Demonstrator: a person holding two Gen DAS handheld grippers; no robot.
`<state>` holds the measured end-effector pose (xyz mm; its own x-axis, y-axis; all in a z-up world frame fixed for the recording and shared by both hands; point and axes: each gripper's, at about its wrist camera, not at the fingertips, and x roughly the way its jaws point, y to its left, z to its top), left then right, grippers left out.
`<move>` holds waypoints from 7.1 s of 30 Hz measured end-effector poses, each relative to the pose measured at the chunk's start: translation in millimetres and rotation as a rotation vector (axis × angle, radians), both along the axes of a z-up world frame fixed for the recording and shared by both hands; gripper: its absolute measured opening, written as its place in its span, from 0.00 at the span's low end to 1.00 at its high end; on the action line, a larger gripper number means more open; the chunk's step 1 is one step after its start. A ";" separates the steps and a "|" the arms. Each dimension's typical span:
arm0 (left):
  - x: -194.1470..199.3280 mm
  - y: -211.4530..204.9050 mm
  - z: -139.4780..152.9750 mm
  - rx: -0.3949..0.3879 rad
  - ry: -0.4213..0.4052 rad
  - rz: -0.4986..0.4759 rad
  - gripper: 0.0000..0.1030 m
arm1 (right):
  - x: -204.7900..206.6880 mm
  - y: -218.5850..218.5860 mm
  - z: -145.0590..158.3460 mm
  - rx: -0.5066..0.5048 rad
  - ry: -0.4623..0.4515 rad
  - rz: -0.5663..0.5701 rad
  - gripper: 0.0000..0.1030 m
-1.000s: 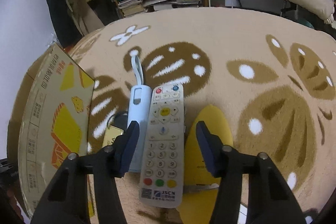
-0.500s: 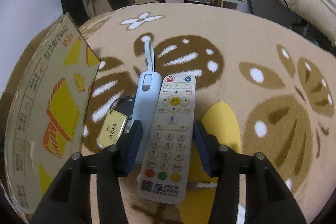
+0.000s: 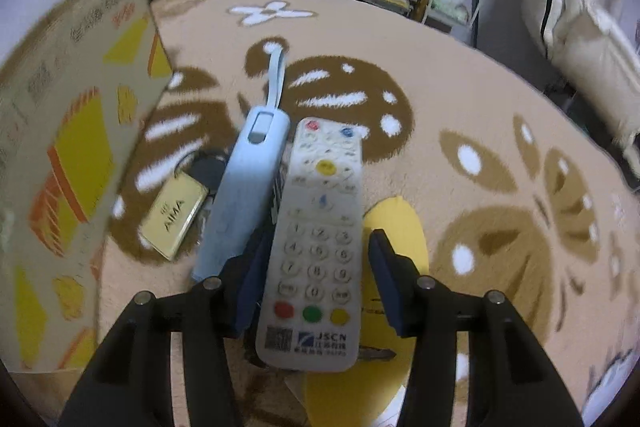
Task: Organize rigid objects
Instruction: 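Close the right tool on the white remote and lift it, then carry the white remote over the box and release it with the right tool, then lower the right tool onto the light-blue power bank and grasp it, then carry the light-blue power bank into the box and open the right tool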
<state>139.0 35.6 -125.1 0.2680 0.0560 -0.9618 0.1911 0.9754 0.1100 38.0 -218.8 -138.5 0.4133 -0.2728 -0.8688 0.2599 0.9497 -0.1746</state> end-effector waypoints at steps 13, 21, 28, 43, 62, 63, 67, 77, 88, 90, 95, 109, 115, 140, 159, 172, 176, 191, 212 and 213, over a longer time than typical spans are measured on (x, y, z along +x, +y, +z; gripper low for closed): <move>-0.1 1.1 -1.5 0.000 0.000 -0.004 0.21 | -5.2 -10.8 10.4 0.118 -0.068 -0.081 0.43; 0.5 3.9 -2.4 -0.008 0.006 0.001 0.21 | -15.3 -28.8 23.5 0.337 -0.204 -0.162 0.42; 0.0 3.6 -3.1 -0.001 0.003 -0.004 0.21 | -13.1 -24.7 26.8 0.337 -0.218 -0.157 0.42; -3.3 -2.0 -3.3 0.010 -0.001 -0.028 0.20 | -11.6 30.6 101.2 0.424 -0.405 0.040 0.42; 0.9 12.4 -2.2 -0.051 0.017 -0.003 0.17 | -1.7 116.6 88.9 0.385 -0.323 0.243 0.42; 1.3 13.0 -2.2 -0.055 0.019 -0.001 0.17 | -1.7 116.2 87.4 0.384 -0.320 0.242 0.42; 1.2 14.8 -2.6 -0.056 0.019 0.005 0.18 | -0.6 114.2 84.3 0.380 -0.321 0.228 0.42; -1.6 13.0 -5.7 -0.034 0.004 0.006 0.19 | -15.9 77.2 122.3 0.329 -0.456 0.153 0.48; 0.6 18.3 -5.8 -0.051 0.013 0.039 0.20 | -11.5 33.5 109.0 0.259 -0.456 0.022 0.91; 0.5 18.3 -5.9 -0.046 0.011 0.035 0.20 | -12.0 26.9 105.1 0.278 -0.488 0.018 1.00; 1.3 18.3 -6.4 -0.041 0.012 0.029 0.20 | -9.2 17.3 90.3 0.269 -0.478 -0.049 1.00; -1.9 5.6 -4.8 -0.011 0.002 0.006 0.20 | -1.5 -8.6 40.3 0.302 -0.374 -0.159 1.00; -1.5 6.2 -3.8 -0.024 0.006 0.012 0.21 | 3.9 -8.4 29.2 0.276 -0.344 -0.153 0.88; -0.4 8.5 -5.0 -0.027 0.008 0.001 0.20 | 23.3 -6.7 -12.2 0.343 -0.197 -0.126 0.29; -4.8 1.7 -5.6 -0.006 0.001 -0.015 0.20 | 6.3 -7.9 37.9 0.440 -0.346 -0.147 0.28; -8.4 -5.0 -5.9 0.008 -0.005 -0.022 0.20 | -3.4 27.4 130.3 0.386 -0.579 -0.031 0.28; -8.6 -6.5 -5.7 0.009 -0.005 -0.022 0.20 | -6.4 35.1 144.4 0.420 -0.616 0.006 0.28; -7.1 -5.2 -4.4 0.006 -0.004 -0.020 0.20 | 6.6 83.2 125.1 0.426 -0.544 0.177 0.28; -4.8 -3.8 -3.7 0.007 -0.001 -0.020 0.20 | 18.6 102.5 84.1 0.396 -0.401 0.211 0.32; -4.7 -3.5 -3.7 0.006 -0.001 -0.019 0.20 | 17.7 103.5 86.7 0.389 -0.409 0.217 0.32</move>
